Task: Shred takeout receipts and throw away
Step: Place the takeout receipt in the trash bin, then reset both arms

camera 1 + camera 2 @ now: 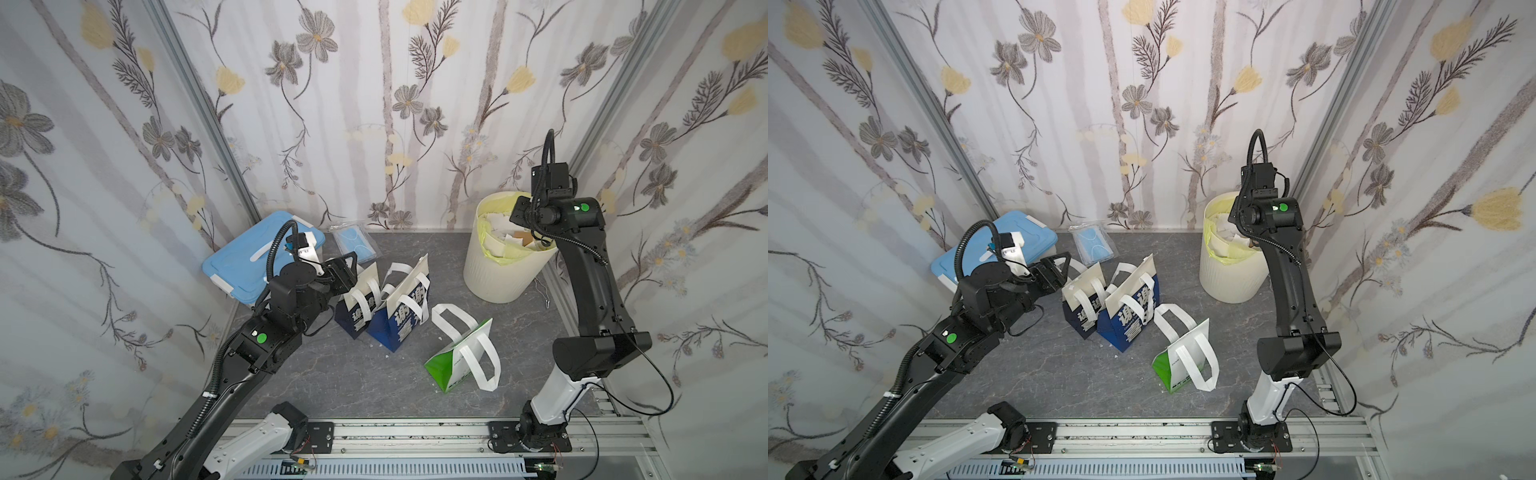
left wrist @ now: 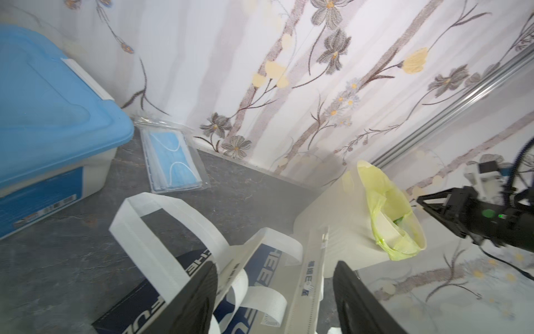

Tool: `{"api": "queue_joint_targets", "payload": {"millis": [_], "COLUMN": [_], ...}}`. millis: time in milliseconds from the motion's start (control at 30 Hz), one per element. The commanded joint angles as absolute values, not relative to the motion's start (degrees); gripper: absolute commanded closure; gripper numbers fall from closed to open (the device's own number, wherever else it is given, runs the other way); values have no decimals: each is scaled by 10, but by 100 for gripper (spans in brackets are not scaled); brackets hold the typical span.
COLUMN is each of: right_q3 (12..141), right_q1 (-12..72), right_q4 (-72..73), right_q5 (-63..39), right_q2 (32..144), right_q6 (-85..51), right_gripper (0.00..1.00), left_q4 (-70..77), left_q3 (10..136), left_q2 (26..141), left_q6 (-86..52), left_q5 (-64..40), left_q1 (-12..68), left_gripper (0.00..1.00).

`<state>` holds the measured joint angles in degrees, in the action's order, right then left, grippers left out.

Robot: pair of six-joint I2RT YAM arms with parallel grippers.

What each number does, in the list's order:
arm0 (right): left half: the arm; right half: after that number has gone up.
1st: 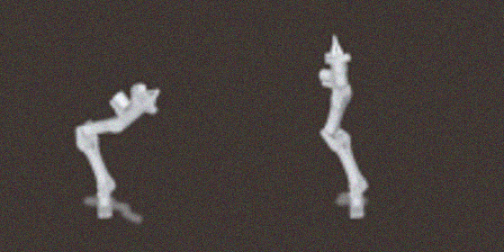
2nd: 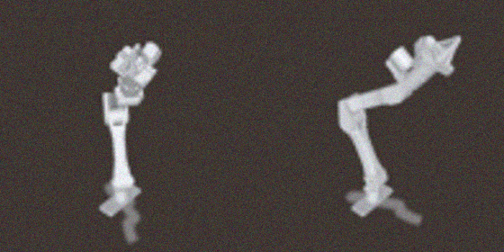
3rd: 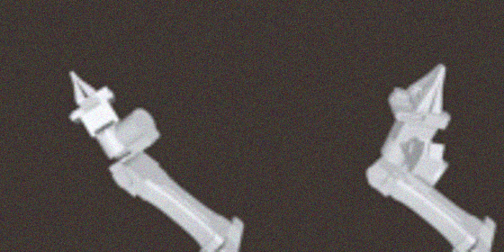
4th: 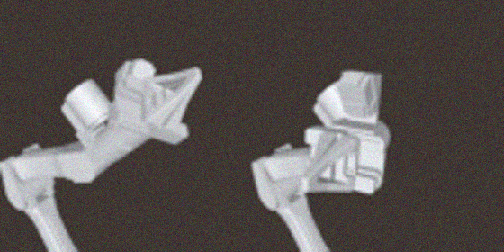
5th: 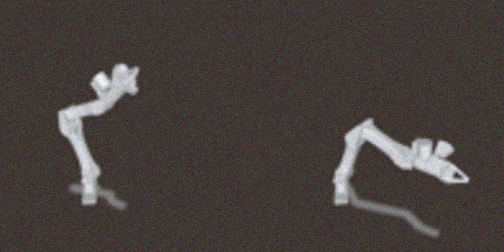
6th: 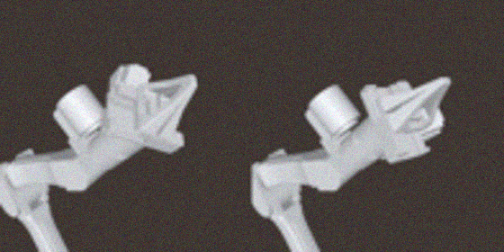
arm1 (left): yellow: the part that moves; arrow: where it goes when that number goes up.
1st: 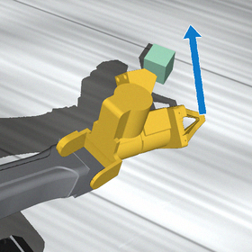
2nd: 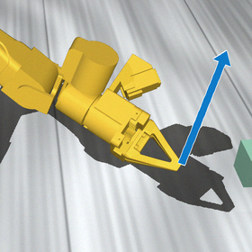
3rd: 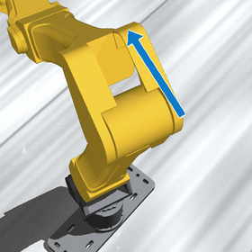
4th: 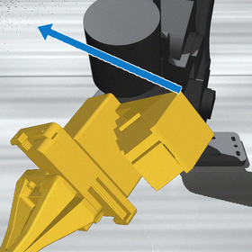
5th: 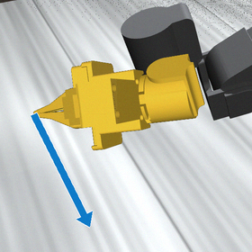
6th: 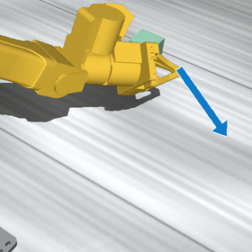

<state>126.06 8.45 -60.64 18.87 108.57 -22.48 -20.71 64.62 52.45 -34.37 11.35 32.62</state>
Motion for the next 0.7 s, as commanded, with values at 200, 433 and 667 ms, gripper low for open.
{"api": "queue_joint_targets", "payload": {"millis": [200,433,667], "right_q3": [920,465,355], "right_q1": [92,91,77], "right_q4": [-430,-198,-62], "right_q5": [146,237,311], "right_q2": [752,425,529], "right_q6": [-226,-261,-152], "right_gripper": [62,54,38], "left_q4": [-293,-262,-106], "left_q3": [586,420,292], "left_q2": [483,416,445], "left_q6": [-239,-254,-212], "left_q5": [299,325,305], "left_q1": [245,147,86], "left_gripper": [31,28,23]}}
